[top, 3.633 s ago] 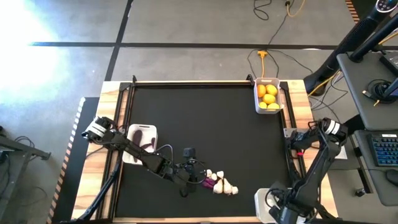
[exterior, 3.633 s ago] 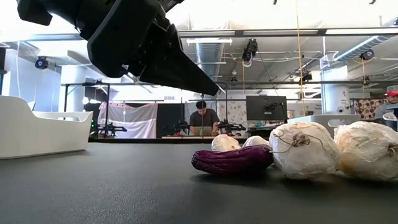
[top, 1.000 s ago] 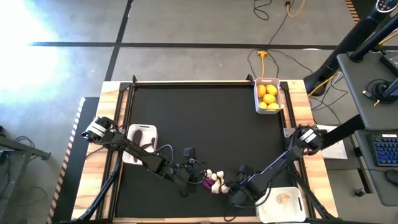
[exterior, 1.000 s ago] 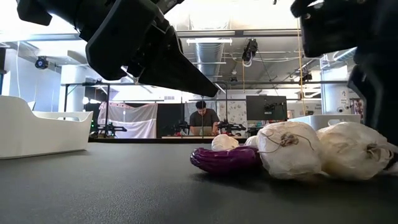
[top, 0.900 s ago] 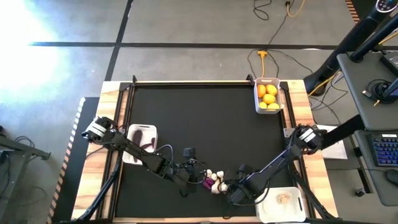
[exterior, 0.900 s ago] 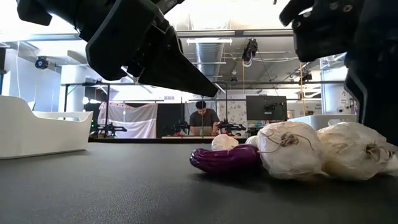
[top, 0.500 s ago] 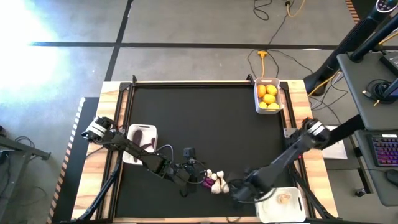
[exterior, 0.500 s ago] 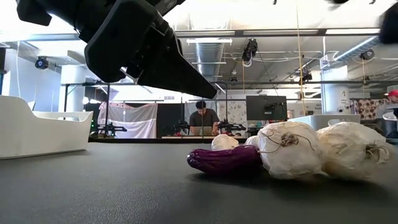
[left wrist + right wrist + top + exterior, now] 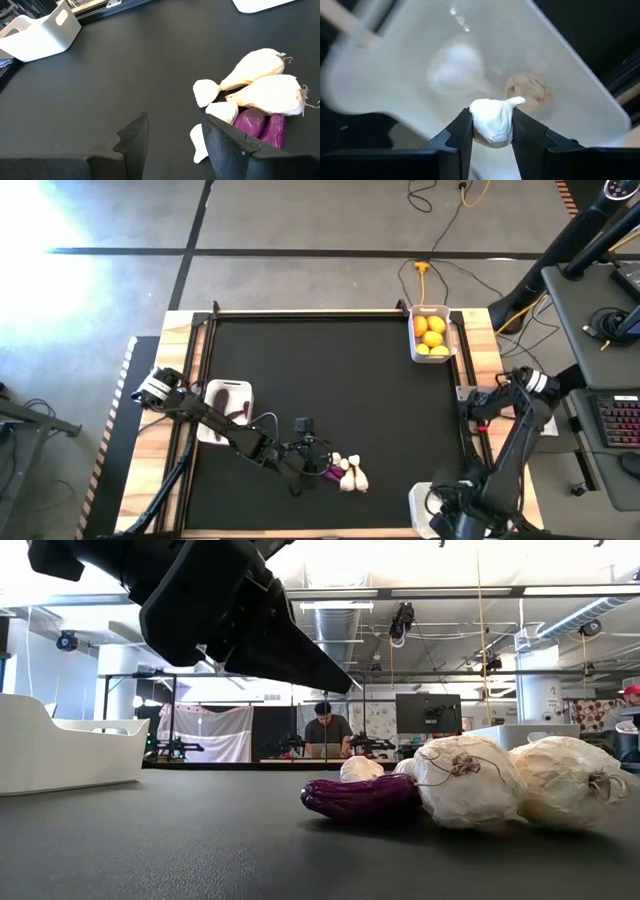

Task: Sort produce into baskets
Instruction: Put the garlic into the bottom white bin

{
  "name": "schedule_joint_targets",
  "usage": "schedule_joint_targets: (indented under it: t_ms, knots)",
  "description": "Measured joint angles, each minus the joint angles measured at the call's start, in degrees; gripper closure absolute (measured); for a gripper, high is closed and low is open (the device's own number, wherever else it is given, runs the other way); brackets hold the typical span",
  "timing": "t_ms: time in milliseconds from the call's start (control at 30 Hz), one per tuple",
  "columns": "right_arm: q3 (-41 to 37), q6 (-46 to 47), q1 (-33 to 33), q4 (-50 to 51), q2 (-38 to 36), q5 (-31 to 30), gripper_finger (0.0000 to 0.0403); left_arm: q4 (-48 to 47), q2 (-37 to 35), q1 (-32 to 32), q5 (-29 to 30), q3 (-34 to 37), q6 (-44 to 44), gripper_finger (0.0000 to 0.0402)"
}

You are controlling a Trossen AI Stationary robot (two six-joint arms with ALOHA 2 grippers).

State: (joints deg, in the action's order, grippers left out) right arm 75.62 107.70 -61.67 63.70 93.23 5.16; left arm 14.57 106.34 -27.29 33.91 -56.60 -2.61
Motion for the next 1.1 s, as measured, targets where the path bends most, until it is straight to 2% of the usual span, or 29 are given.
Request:
schedule_joint_targets:
  t_ms: [100,233,367,500,600,667,733,767,867,933,1000,1100]
  knots:
    - [-1.2,-0.99,-1.12,-2.82,2.34,1.2,0.0297,0.22,0.0,0.0,0.01,-0.02,0.0,0.0235]
    - [-1.29,-4.55,-1.23,-3.23,5.86,7.35,0.0294,0.94,0.0,0.0,0.02,-0.02,0.0,0.0235]
    - [-1.32,-4.68,-0.89,-3.3,7.82,8.81,0.0273,0.92,0.0,0.0,0.02,-0.02,0.0,0.0235]
    - [-1.31,-5.26,0.49,-3.32,7.1,10.36,0.0233,0.92,0.0,0.01,0.02,-0.02,0.0,0.0235]
    - [-0.01,-5.31,2.34,-2.16,4.14,13.08,0.0205,0.92,0.0,0.02,0.02,-0.02,0.0,0.0235]
    - [1.34,-5.05,3.88,-1.17,1.71,12.26,0.0191,0.92,0.0,0.02,0.02,-0.02,0.0,0.0235]
    - [2.48,-5.17,5.26,0.39,-0.44,7.34,0.0182,0.92,0.0,0.02,0.02,-0.02,0.14,0.0235]
    - [2.88,-6.34,5.91,0.72,-1.48,2.49,0.0179,0.92,0.0,0.02,0.02,-0.02,0.19,0.0235]
    - [3.1,-14.97,7.25,-0.92,-3.42,-17.43,0.0175,0.9,0.0,0.02,0.02,-0.02,0.2,0.0235]
    - [3.05,-24.11,8.2,-3.19,-3.3,-28.08,0.0175,0.92,0.0,0.02,0.02,-0.02,0.22,0.0235]
    - [3.01,-32.34,9.95,-4.62,-2.22,-32.83,0.0175,0.9,0.0,0.02,0.02,-0.02,0.32,0.0235]
    - [2.89,-36.2,13.27,-4.82,0.96,-33.73,0.0174,0.9,0.0,0.02,0.02,-0.02,0.63,0.0235]
